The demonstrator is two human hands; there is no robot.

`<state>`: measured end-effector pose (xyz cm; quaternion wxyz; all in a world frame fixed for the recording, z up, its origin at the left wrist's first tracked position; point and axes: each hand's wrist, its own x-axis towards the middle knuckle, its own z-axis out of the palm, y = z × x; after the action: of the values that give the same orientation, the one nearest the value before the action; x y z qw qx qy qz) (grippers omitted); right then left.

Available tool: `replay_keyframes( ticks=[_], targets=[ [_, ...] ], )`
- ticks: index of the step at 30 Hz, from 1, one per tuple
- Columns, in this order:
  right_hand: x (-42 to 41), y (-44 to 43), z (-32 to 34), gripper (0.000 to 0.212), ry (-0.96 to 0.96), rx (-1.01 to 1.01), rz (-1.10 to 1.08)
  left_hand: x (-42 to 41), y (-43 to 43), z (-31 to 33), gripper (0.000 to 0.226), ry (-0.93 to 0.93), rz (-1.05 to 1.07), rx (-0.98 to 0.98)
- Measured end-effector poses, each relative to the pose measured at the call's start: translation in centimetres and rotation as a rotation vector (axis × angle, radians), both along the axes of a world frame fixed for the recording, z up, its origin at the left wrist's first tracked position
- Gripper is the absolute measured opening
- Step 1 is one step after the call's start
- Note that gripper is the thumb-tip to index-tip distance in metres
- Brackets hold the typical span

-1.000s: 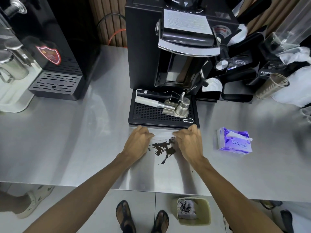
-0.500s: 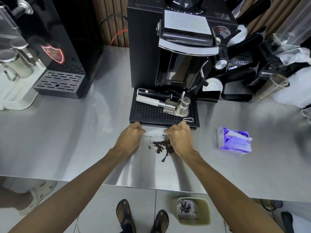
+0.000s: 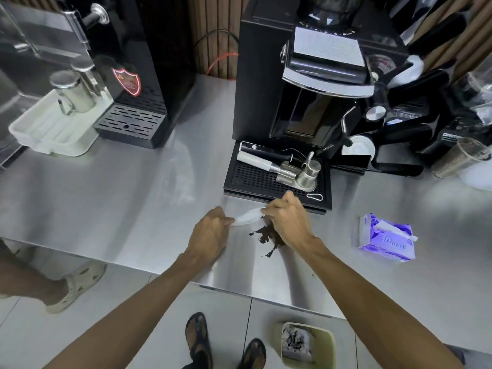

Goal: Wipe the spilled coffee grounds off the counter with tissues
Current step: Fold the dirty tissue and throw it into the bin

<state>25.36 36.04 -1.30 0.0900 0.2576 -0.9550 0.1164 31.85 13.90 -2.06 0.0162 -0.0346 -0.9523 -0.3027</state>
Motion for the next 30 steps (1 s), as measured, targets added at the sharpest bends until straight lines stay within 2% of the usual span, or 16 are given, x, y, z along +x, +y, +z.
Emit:
replay_keyframes(
  ticks=[3, 7, 9, 13, 15, 17, 20, 24, 27, 30],
  targets=[
    [-0.7, -2.7, 0.4, 0.012, -0.002, 0.086, 0.092, -0.1, -1.9, -0.2, 0.016, 0.018, 0.110, -0.050],
    [-1.3, -4.6, -0.6, 0.019, -0.018, 0.290, 0.151, 0.6, -2.3, -0.5, 0.021, -0.032, 0.253, -0.019],
    [-1.3, -4.0, -0.8, 0.019, -0.018, 0.288, 0.159, 1.0, -1.3, -0.4, 0.021, -0.034, 0.240, -0.035],
    [-0.7, -0.7, -0.6, 0.018, -0.002, 0.231, 0.185, 3.1, 1.6, -0.8, 0.012, -0.100, 0.119, 0.090],
    [-0.7, 0.2, -0.2, 0.018, 0.028, 0.209, 0.207, 3.6, 2.3, -1.0, 0.017, -0.028, 0.095, 0.133],
    [-1.0, -0.4, 0.2, 0.016, 0.064, 0.191, 0.222, 3.6, 2.0, -0.8, 0.014, 0.021, 0.076, 0.078],
    [-1.7, -3.3, 0.6, 0.013, 0.080, 0.206, 0.247, 3.0, -0.4, 0.5, 0.022, 0.047, 0.193, 0.010],
    [-2.3, -7.8, 1.1, 0.010, 0.071, 0.379, 0.277, 1.8, -3.5, 1.3, 0.023, 0.004, 0.306, -0.130],
    [-2.5, -9.3, 0.9, 0.004, 0.075, 0.454, 0.284, 0.6, -4.4, 1.2, 0.017, -0.023, 0.319, -0.202],
    [-2.6, -8.6, 0.3, 0.006, 0.067, 0.448, 0.289, 0.5, -3.4, 1.6, 0.009, -0.035, 0.313, -0.172]
  ],
)
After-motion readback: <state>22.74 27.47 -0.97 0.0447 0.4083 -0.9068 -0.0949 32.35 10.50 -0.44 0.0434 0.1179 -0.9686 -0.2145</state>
